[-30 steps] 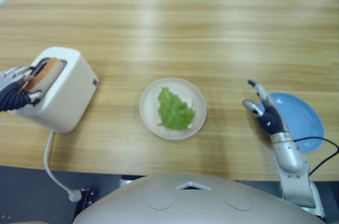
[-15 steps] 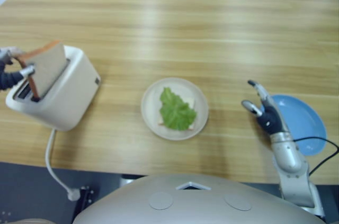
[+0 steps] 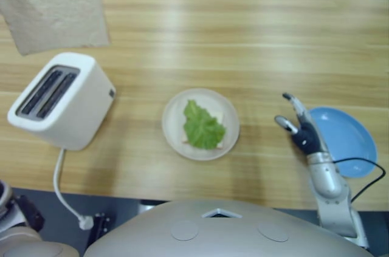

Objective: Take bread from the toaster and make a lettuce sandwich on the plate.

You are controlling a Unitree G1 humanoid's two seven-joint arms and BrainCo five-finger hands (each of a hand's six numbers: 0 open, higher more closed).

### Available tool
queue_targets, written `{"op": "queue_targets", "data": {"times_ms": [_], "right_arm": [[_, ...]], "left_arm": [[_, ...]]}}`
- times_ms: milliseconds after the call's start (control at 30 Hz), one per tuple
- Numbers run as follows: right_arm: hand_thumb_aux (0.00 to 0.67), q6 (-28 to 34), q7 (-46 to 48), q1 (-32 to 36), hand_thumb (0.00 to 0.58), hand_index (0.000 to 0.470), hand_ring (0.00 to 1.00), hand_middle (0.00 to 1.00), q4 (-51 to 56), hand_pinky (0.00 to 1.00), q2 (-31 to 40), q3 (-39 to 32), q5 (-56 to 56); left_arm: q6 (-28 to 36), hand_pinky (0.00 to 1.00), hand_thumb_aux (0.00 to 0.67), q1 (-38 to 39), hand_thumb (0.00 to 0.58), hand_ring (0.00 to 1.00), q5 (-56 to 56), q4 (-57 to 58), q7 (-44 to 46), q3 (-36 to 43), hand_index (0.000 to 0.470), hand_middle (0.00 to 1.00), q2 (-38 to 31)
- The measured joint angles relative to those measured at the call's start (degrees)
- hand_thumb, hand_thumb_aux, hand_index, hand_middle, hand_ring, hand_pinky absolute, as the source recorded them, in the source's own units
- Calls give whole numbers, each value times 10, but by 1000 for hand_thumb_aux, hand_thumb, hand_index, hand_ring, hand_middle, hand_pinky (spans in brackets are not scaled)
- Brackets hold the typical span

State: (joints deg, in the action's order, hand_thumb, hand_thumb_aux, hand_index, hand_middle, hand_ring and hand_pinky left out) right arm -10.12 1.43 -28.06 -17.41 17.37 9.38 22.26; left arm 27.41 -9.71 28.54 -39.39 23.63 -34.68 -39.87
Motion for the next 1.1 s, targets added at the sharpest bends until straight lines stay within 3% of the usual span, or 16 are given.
{"op": "queue_targets", "data": {"times_ms": [200, 333, 500, 733, 1100], "right_arm": [[0, 3, -1, 0, 0, 0, 0, 0, 6, 0, 0, -1, 1], [0, 5, -2, 0, 0, 0, 0, 0, 6, 0, 0, -1, 2], [0, 7, -2, 3, 0, 0, 0, 0, 6, 0, 0, -3, 2], [0, 9, -2, 5, 0, 0, 0, 0, 6, 0, 2, -5, 3], [0, 12, -2, 7, 0, 0, 0, 0, 5, 0, 11, -6, 22]], "left_arm": [[33, 1000, 670, 50, 580, 1000, -22, -23, -11, 195, 460, 1000, 40], [2, 1000, 670, 78, 580, 1000, -89, 24, 8, 329, 460, 1000, 54], [-32, 1000, 670, 81, 580, 1000, -142, 97, 25, 423, 460, 1000, 86], [-18, 1000, 670, 78, 580, 1000, -161, 189, 21, 476, 460, 1000, 158], [50, 1000, 670, 29, 580, 1000, -147, 282, -23, 462, 460, 1000, 262]]}}
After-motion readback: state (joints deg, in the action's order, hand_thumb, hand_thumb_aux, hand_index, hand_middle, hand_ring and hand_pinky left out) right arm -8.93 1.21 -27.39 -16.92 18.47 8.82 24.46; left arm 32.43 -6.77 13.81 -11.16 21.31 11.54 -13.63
